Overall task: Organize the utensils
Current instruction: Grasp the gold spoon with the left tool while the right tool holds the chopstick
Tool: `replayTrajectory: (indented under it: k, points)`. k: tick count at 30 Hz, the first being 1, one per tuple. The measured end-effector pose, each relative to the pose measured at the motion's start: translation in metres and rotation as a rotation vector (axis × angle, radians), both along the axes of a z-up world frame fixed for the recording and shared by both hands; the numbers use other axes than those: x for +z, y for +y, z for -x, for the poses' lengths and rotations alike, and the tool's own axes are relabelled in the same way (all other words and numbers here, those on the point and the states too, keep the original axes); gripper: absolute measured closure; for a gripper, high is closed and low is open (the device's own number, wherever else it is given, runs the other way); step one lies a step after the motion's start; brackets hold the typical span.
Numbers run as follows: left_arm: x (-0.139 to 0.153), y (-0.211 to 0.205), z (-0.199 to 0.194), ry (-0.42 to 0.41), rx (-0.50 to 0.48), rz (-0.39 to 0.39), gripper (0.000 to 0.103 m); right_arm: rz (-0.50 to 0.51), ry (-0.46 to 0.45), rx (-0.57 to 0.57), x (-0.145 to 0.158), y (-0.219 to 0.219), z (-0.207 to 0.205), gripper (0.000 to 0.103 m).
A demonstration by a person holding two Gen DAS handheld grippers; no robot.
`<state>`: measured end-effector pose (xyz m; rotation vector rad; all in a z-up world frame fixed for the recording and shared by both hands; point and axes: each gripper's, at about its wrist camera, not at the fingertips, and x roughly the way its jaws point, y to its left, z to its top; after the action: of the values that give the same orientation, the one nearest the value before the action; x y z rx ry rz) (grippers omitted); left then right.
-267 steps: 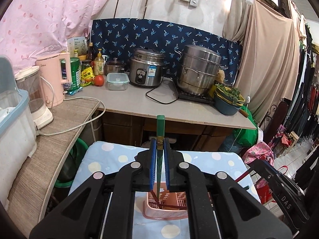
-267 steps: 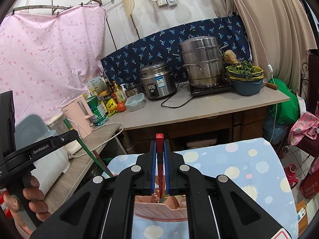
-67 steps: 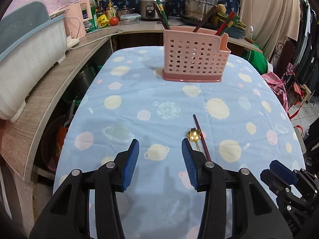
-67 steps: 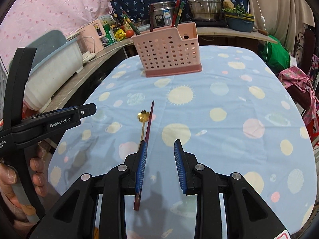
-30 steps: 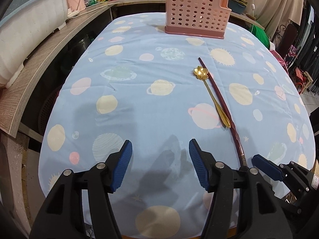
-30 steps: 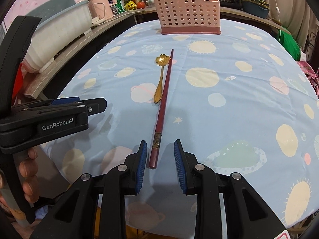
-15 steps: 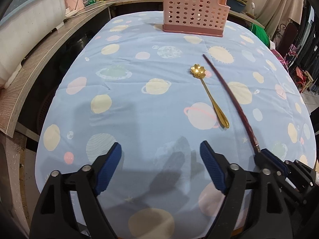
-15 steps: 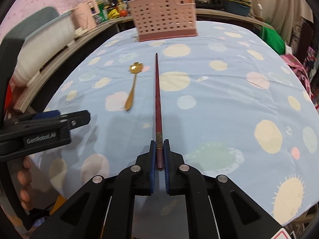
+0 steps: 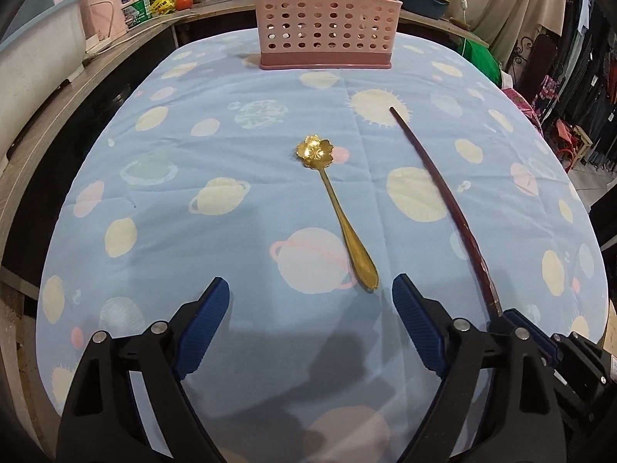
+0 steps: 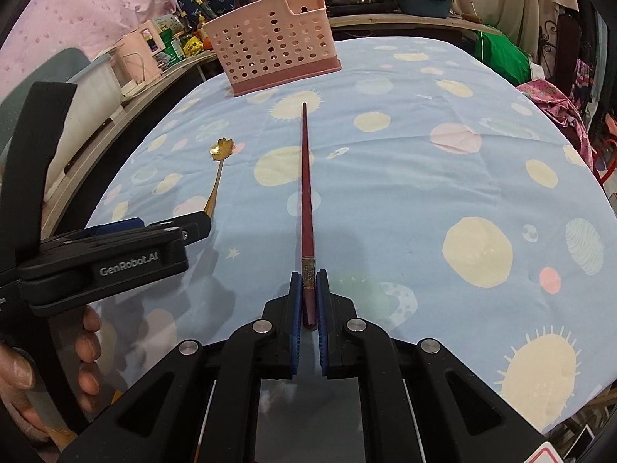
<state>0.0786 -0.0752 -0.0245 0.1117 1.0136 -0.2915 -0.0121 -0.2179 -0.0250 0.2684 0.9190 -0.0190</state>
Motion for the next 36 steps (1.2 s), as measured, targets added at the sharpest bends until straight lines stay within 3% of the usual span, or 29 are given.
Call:
replayTrajectory:
  k: [7, 9, 11, 16, 25, 36]
  points:
    - [-0.005, -0.008, -0.001, -0.012, -0.01, -0.019, 0.037, 0.001, -0.007, 0.012, -0.001, 0.0, 0.0, 0.096]
    - [-0.004, -0.009, 0.0, -0.021, -0.022, -0.018, 0.048, 0.004, -0.008, 0.014, -0.001, 0.0, 0.0, 0.096]
    - [-0.002, -0.011, 0.002, -0.033, -0.04, -0.018, 0.068, 0.009, -0.01, 0.017, -0.001, 0.001, 0.001, 0.096]
    - [0.0, -0.012, 0.002, -0.023, -0.058, 0.004, 0.092, 0.012, -0.01, 0.018, 0.0, 0.002, 0.001, 0.096]
    - [0.014, -0.002, 0.006, -0.009, -0.053, 0.072, 0.093, 0.006, -0.013, 0.02, 0.003, 0.002, 0.002, 0.096]
    - [0.065, 0.018, 0.007, -0.081, -0.02, 0.15, 0.093, -0.023, -0.102, 0.026, 0.046, -0.001, 0.004, 0.096]
